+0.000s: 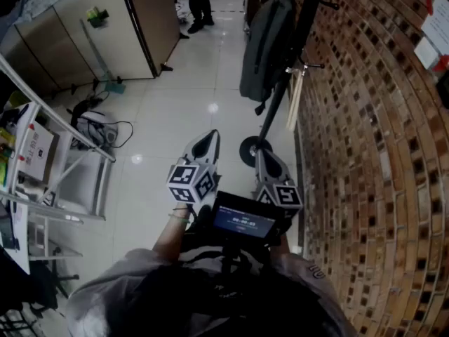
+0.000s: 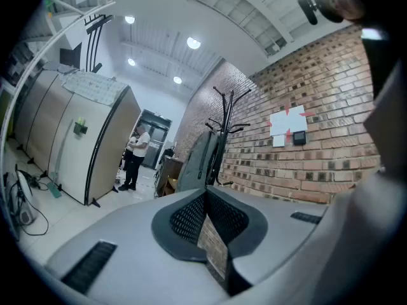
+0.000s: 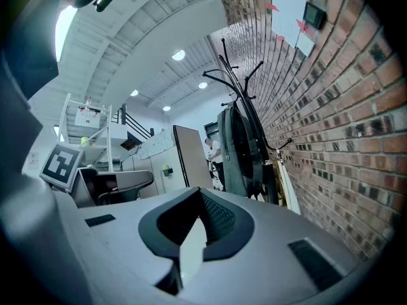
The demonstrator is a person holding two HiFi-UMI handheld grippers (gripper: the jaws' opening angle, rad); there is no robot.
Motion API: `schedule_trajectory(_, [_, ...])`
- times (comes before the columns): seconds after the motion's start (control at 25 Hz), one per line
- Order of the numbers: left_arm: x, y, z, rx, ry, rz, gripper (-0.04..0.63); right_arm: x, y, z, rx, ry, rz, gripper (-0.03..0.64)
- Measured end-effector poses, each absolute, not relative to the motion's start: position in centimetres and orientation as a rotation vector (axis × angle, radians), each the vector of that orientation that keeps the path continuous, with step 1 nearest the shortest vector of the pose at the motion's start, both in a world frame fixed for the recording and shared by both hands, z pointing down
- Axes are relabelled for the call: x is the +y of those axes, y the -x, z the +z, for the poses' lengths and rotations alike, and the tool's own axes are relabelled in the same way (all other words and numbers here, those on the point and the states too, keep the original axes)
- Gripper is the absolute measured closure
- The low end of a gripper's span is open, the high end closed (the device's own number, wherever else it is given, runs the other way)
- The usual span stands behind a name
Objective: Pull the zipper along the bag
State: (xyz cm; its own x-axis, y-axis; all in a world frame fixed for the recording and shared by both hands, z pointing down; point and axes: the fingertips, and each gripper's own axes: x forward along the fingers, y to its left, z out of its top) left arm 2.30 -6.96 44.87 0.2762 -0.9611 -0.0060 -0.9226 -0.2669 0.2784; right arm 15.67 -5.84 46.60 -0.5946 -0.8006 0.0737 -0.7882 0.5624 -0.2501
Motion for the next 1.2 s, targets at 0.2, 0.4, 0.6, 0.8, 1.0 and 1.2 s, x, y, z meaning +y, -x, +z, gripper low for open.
schedule_trajectory(0.2, [-9.3,-1.4,43.9,-1.750,-2.338,-0.286,0.588,-7.4,-15.2,46.4,2.726,1.409,-0.400,0.607])
schedule_trajectory(0.4, [-12.6,-1.2,43.7,-1.700,-2.392,-0.266,0.588,-10.2,-15.0,46.3,2.683,1.472,-0.374,0.607])
schedule_trajectory(0.6, [-16.2,0.4,43.2,-1.640,-2.430,-0.276,0.588,-13.6,-13.7,45.6,2.635,1.546,-0.332,0.607])
schedule_trajectory(0.8, [-20.7,2.6,42.4,-1.583,-2.479,-0.277,0.588,-17.5,-11.6,44.2,2.610,1.605,-0.260,0.607])
schedule_trajectory(1.0, [-22.8,2.4,41.6,-1.488,-2.557,-0.243,0.588,-20.5,-12.8,39.8,2.541,1.722,-0.110,0.607])
schedule_trajectory(1.2, [-25.1,2.5,41.4,-1.408,-2.617,-0.246,0.588,-23.8,-14.9,35.1,2.489,1.822,0.047,0.606])
